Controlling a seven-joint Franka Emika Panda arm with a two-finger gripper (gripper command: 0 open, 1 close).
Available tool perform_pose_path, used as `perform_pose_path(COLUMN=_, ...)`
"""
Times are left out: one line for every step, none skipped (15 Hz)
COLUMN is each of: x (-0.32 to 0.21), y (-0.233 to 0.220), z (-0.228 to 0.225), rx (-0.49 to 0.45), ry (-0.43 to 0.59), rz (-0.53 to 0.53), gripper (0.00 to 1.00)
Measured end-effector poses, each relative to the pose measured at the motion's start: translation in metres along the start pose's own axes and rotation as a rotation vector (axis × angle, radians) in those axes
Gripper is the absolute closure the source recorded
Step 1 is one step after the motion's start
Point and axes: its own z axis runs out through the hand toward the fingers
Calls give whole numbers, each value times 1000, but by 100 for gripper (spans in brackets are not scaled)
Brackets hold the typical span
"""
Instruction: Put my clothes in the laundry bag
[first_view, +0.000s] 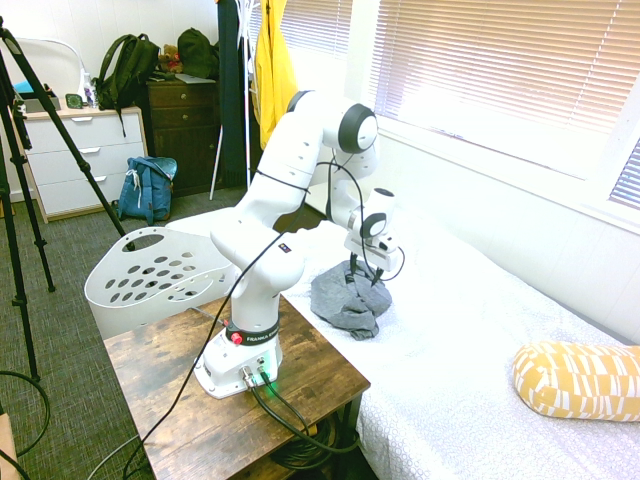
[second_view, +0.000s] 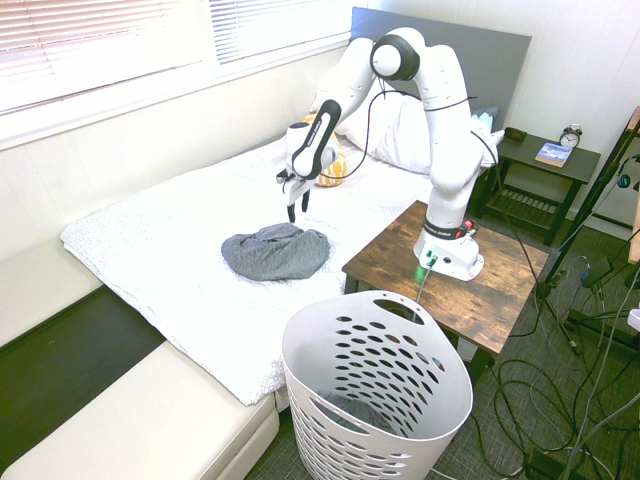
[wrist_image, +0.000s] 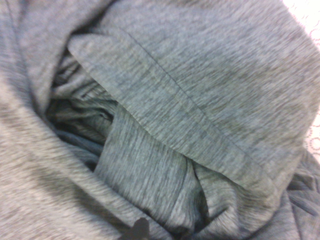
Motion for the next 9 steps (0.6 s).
perform_pose_path(x=0, y=-1, z=27, rx=-18, ry=-15, rz=-4, gripper=0)
perform_pose_path(x=0, y=-2, z=53, rx=-32, ry=-30, rz=-9, gripper=0)
perform_pose_path(x=0, y=-1, z=76, rx=-43, ry=-39, rz=-16, gripper=0)
perform_pose_path(x=-1, y=1, z=98, rx=-60, ry=-49, rz=-27, gripper=0)
perform_pose_path(x=-2, y=3, z=116, rx=-77, ry=-55, rz=-40, gripper=0)
perform_pose_path(x=-5, y=2, z=131, rx=-90, ry=-61, rz=-49, gripper=0)
perform_pose_path(x=-7, y=0, z=141, rx=-93, ry=-65, rz=-51, gripper=0)
perform_pose_path(x=-7, y=-3, z=145, rx=-90, ry=-67, rz=-52, gripper=100)
perform_pose_path(x=-4, y=-2, z=145, rx=-81, ry=-71, rz=-55, gripper=100)
